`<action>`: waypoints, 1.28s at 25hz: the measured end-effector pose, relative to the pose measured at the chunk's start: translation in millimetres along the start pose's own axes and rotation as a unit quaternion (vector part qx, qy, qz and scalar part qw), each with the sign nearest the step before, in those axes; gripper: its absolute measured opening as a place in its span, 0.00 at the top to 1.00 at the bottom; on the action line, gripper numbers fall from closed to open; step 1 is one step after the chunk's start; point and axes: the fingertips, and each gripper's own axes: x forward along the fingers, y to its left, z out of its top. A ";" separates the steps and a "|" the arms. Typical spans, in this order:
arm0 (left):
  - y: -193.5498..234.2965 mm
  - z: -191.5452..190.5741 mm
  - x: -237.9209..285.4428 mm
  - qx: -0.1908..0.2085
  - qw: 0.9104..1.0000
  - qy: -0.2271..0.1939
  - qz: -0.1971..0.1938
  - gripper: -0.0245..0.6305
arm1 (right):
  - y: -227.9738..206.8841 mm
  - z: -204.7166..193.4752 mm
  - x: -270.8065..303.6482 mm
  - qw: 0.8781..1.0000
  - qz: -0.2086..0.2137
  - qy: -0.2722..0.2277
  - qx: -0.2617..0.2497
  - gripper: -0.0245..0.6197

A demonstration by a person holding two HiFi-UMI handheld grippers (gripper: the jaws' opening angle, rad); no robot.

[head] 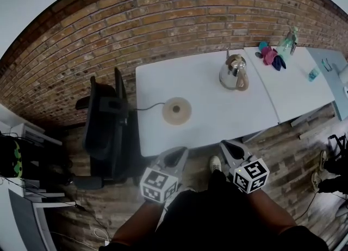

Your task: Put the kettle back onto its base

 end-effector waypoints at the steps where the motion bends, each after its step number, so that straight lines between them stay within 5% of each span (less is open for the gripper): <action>1: 0.6 1.2 4.1 0.000 1.000 0.001 -0.001 0.96 | -4.1 1.2 1.1 1.000 -0.001 0.000 0.001 0.92; 32: 17.3 24.6 138.0 0.006 0.999 0.042 -0.013 0.96 | -145.6 17.9 39.4 0.999 -0.029 0.001 0.033 0.92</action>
